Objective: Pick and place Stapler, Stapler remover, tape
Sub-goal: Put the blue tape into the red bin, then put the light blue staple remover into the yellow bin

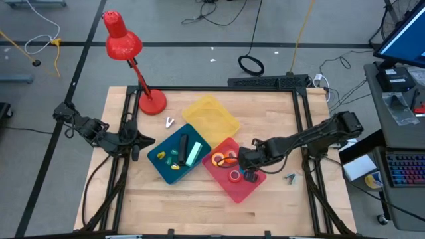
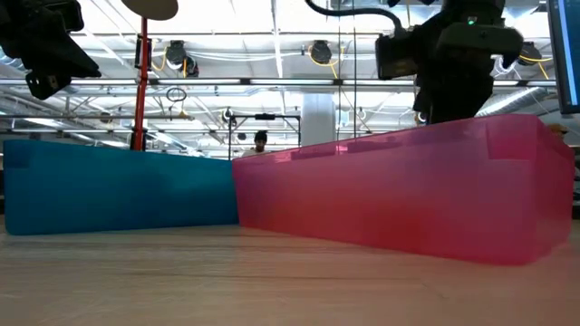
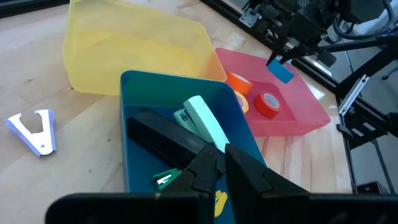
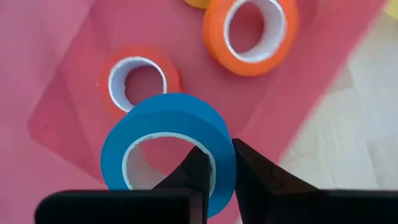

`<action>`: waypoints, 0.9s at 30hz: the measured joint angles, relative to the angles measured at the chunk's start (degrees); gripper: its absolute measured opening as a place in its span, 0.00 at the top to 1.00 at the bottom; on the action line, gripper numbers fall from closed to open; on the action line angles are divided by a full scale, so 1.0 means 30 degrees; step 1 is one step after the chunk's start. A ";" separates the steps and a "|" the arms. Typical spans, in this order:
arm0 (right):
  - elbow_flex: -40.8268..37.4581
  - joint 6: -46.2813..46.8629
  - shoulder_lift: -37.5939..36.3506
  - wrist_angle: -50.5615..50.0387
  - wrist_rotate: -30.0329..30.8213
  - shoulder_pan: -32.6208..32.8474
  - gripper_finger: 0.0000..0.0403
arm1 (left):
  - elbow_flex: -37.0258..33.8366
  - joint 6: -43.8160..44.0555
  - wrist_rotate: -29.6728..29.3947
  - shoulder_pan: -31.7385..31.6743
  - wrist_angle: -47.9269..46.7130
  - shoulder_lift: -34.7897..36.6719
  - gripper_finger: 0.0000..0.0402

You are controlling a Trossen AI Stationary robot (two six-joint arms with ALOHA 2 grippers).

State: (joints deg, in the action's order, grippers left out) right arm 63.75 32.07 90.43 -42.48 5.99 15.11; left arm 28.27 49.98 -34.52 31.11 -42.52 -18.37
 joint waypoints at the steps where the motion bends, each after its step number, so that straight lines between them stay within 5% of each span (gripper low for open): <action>1: 0.0014 -0.0034 0.0208 0.0218 -0.0010 -0.0005 0.90 | 0.0000 0.0000 0.0000 0.0000 0.0000 0.0000 0.92; 15: -0.0003 -0.1141 0.1983 0.0168 -0.1054 0.0003 0.79 | 0.0000 -0.0007 -0.0007 -0.0006 -0.0029 0.0000 0.92; 27: -0.0003 -0.0736 -0.0618 0.0387 -0.1090 0.0003 0.62 | 0.0000 -0.0015 -0.0015 -0.0006 -0.0029 0.0000 0.92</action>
State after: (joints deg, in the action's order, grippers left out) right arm 63.75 29.86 88.58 -41.32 2.72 15.11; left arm 28.27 49.93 -34.57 31.09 -42.61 -18.37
